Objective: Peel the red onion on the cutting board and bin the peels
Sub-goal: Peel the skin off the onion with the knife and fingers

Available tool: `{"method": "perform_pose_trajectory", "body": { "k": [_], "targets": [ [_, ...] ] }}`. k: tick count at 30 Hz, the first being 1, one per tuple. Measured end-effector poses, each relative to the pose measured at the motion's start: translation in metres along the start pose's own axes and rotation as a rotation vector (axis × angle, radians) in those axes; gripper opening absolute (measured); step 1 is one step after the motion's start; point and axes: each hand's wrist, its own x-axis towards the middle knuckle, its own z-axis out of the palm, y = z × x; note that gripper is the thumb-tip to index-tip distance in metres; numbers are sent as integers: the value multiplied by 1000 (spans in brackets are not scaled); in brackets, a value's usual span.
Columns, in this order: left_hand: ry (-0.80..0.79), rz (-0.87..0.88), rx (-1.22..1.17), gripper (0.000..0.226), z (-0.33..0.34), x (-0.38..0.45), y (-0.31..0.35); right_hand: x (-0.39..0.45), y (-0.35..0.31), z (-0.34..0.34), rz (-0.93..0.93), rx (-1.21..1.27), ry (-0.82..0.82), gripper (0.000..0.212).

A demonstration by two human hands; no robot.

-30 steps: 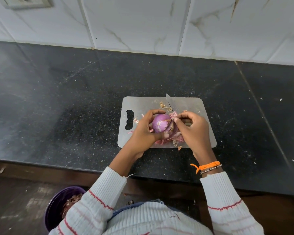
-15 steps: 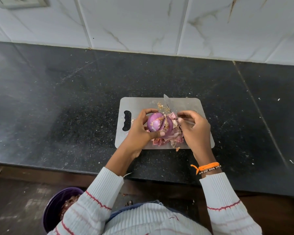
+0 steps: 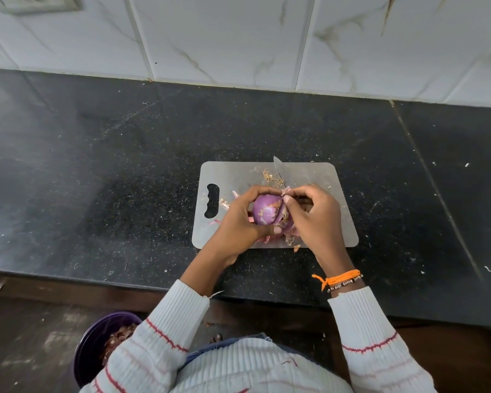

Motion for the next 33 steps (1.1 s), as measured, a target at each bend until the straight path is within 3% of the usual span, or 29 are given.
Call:
{"method": "perform_pose_trajectory", "body": {
  "k": [6, 13, 21, 28, 33],
  "targets": [
    [9, -1, -14, 56, 5, -2, -2, -1, 2, 2, -6, -51, -33, 9],
    [-17, 4, 10, 57, 2, -4, -7, -3, 4, 4, 134, 48, -64, 12],
    [-11, 9, 10, 58, 0, -5, -8, -4, 3, 4, 87, 74, -154, 11],
    [-70, 44, 116, 59, -6, -6, -7, -3, 2, 7, 321, 273, -70, 17],
    [-101, 33, 71, 60, -8, -7, -10, -1, 7, -1, 365, 324, 31, 15]
  ]
}}
